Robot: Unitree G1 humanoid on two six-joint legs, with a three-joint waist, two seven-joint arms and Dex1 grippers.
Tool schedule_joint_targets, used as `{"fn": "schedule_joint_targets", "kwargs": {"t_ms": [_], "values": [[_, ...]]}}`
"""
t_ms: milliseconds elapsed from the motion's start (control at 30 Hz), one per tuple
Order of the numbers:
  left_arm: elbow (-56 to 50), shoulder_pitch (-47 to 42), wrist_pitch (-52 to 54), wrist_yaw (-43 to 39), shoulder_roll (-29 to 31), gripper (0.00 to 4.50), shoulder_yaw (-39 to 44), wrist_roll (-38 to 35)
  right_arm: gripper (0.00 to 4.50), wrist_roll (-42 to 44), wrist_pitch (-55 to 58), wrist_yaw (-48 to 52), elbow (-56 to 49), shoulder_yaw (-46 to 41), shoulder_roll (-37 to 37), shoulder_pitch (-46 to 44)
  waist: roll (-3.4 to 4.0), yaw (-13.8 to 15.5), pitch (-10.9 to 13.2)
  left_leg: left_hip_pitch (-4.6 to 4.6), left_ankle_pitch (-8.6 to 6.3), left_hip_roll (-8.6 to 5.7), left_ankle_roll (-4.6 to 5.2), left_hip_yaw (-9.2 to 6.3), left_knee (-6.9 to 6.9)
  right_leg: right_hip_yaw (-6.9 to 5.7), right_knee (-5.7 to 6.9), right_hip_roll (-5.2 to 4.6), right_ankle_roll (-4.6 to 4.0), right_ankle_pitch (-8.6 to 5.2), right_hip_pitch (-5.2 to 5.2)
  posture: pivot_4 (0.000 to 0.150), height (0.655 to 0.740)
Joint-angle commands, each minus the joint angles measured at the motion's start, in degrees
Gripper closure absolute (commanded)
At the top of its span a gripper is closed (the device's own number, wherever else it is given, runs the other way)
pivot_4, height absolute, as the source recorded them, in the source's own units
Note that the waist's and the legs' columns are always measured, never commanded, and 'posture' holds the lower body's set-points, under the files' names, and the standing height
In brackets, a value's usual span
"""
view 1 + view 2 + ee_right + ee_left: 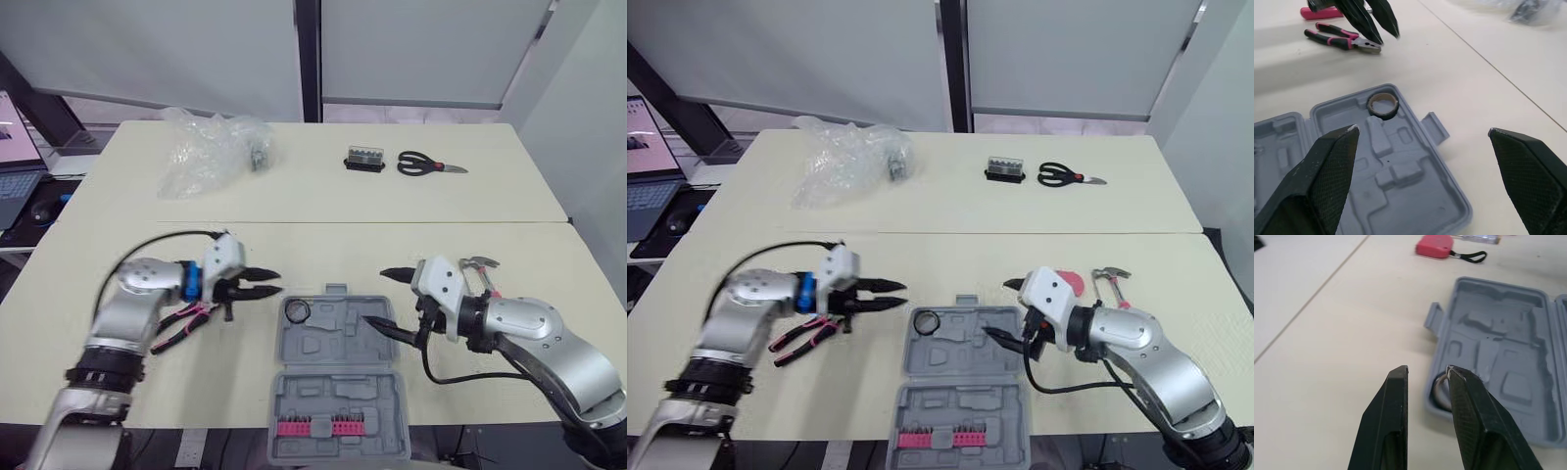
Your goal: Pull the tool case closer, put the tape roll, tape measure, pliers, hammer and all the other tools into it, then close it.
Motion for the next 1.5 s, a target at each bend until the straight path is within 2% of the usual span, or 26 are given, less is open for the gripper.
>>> {"fn": "schedule_joint_targets", "kwargs": {"t_ms": [33,133,200,233,300,433,567,767,933,1033,1267,1400,1500], "values": [[-1.8,5.5,1.9,4.0,2.9,3.26,7.8,-2.0,0.0,0.1,-4.2,0.9,2.8,-8.6,-2.5,3.3,0.01,0.0,0.0,0.02,0.0,0.0,0.0,0.04,-0.02,0.03,-0.03,-0.03,0.0,0.0,0.02,0.15,0.74],[-0.7,15.6,-0.7,11.6,2.3,3.26,19.1,-2.1,0.0,-0.3,-9.0,4.0,9.1,-18.4,-5.9,9.6,0.01,0.3,0.0,0.03,-0.01,-0.02,0.01,0.07,-0.03,0.02,-0.13,-0.12,0.0,0.0,0.06,0.15,0.74],[-0.3,19.6,-1.3,15.2,1.1,3.26,23.7,-2.5,0.0,0.0,-10.8,4.8,11.6,-21.3,-6.7,11.4,-0.01,0.3,0.0,0.04,-0.01,-0.02,0.01,0.11,-0.08,0.03,-0.24,-0.14,0.0,0.0,0.09,0.15,0.74],[0.2,22.4,-2.1,16.7,0.4,3.08,26.2,-2.4,0.0,-0.4,-12.1,5.2,13.8,-22.6,-7.1,12.2,-0.01,0.4,0.0,0.06,-0.01,-0.02,0.01,0.11,-0.08,0.03,-0.24,-0.15,0.0,0.0,0.11,0.15,0.74],[0.8,27.2,-2.4,19.8,-1.2,2.63,30.6,-2.6,0.0,-1.4,-14.4,5.7,17.9,-24.6,-7.5,13.4,-0.01,0.4,0.0,0.11,-0.01,-0.01,0.01,0.1,-0.1,0.02,-0.23,-0.15,0.0,0.0,0.14,0.15,0.74],[1.3,36.6,-1.3,23.2,-4.0,1.36,39.9,-5.5,0.0,-1.4,-16.0,8.9,23.8,-28.1,-9.5,17.0,-0.04,0.5,0.0,0.19,-0.02,-0.02,0.0,0.14,-0.11,0.05,-0.3,-0.17,0.01,0.0,0.25,0.15,0.74],[-0.5,44.0,-0.5,24.3,-6.9,0.08,42.8,-7.1,0.0,-1.6,-18.0,12.2,32.8,-29.4,-12.1,16.0,-0.03,0.5,0.0,0.23,-0.02,-0.05,0.0,0.24,-0.12,0.12,-0.33,-0.23,0.01,0.0,0.27,0.15,0.74],[-1.5,48.8,-0.6,25.1,-9.5,0.03,42.1,-7.6,0.0,-3.9,-21.8,16.7,45.5,-25.8,-15.9,10.5,-0.07,0.5,0.0,0.29,-0.02,-0.04,0.0,0.25,-0.11,0.14,-0.34,-0.21,0.01,-0.02,0.32,0.15,0.74],[-0.3,48.7,-2.8,25.0,-8.2,0.03,41.6,-6.2,0.0,-5.9,-25.4,18.8,47.9,-22.3,-16.3,7.3,-0.06,0.5,0.0,0.29,-0.02,-0.03,0.0,0.26,-0.13,0.14,-0.34,-0.17,0.0,-0.02,0.3,0.15,0.74],[-0.2,47.2,-3.1,24.1,-6.2,0.03,41.4,-6.7,0.0,-6.9,-27.3,19.7,47.3,-21.3,-16.4,8.5,-0.06,0.6,0.0,0.25,-0.03,-0.07,0.0,0.26,-0.14,0.13,-0.37,-0.21,0.01,-0.02,0.3,0.15,0.74],[-7.6,45.4,0.9,16.4,0.1,0.03,38.1,-9.2,0.0,-3.0,-21.2,17.4,31.2,-25.7,-14.3,17.9,-0.05,0.6,0.0,0.27,-0.03,-0.06,-0.01,0.26,-0.15,0.13,-0.36,-0.21,0.01,-0.02,0.32,0.15,0.74],[-19.8,43.1,6.2,12.5,3.3,0.03,31.2,-12.0,0.0,-2.2,-11.0,10.7,17.4,-23.6,-10.9,22.2,-0.11,0.6,-0.1,0.27,-0.03,-0.02,-0.01,0.23,-0.18,0.12,-0.36,-0.18,0.01,-0.02,0.33,0.15,0.74],[-26.1,36.5,8.4,11.8,4.2,0.03,22.8,-12.4,0.0,-1.4,-6.2,6.5,10.1,-20.6,-7.2,22.6,-0.11,0.6,-0.1,0.27,-0.02,-0.04,-0.02,0.23,-0.17,0.13,-0.36,-0.19,0.01,-0.02,0.33,0.15,0.74]]}}
